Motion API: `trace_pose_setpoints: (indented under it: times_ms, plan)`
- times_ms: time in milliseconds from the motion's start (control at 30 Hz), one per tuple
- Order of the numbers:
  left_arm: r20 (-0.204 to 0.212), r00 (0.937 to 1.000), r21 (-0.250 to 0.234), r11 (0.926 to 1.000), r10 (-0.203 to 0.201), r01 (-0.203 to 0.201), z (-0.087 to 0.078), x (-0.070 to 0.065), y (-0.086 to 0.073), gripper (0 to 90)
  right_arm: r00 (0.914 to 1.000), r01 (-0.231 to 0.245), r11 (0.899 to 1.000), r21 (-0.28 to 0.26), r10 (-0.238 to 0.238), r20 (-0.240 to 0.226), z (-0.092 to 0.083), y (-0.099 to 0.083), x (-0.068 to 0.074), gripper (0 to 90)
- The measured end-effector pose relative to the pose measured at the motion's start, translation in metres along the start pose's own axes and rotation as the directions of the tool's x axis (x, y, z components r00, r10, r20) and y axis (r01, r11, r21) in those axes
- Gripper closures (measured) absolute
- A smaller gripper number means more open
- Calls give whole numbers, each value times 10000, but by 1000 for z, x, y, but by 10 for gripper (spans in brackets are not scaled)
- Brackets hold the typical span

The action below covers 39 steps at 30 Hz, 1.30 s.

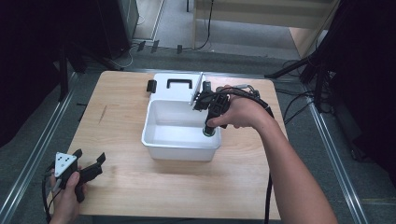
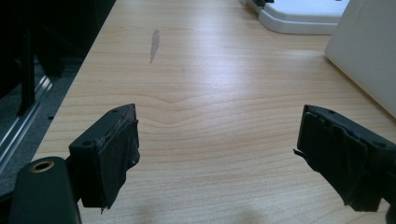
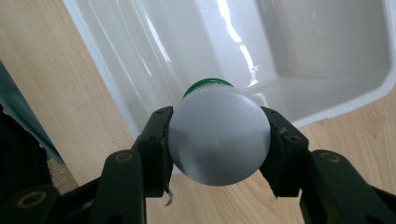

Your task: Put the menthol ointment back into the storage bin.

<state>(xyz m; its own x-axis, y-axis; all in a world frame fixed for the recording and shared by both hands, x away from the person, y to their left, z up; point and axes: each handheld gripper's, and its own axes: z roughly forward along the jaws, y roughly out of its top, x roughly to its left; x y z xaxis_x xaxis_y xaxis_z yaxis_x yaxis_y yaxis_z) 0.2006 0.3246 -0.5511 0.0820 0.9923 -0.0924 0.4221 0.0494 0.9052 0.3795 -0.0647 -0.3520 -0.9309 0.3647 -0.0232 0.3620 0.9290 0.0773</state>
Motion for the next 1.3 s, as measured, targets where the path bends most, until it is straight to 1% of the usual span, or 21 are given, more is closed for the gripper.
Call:
trace_pose_setpoints:
  times_ms: [300,467,633,800,1033,1300]
  plan:
    - [-2,10000,1,10000,15,-15,0,0,0,136,9998,186,9998,20,-185,-103,13,2,0,513]
    - [2,10000,14,10000,31,-31,0,0,0,137,9993,363,9993,51,-363,-73,20,1,-1,513]
    - [-3,10000,12,10000,37,-37,0,0,0,137,9988,467,9989,52,-466,-163,26,2,0,513]
    - [-7,10000,3,10000,34,-34,0,0,0,138,9988,428,9989,167,-424,-231,31,3,1,512]
    - [-7,10000,7,10000,49,-49,0,0,0,138,9981,556,9983,155,-552,-272,37,4,0,513]
    - [-13,10000,-7,10000,35,-35,0,0,0,138,9978,533,9984,183,-526,-403,47,5,0,512]
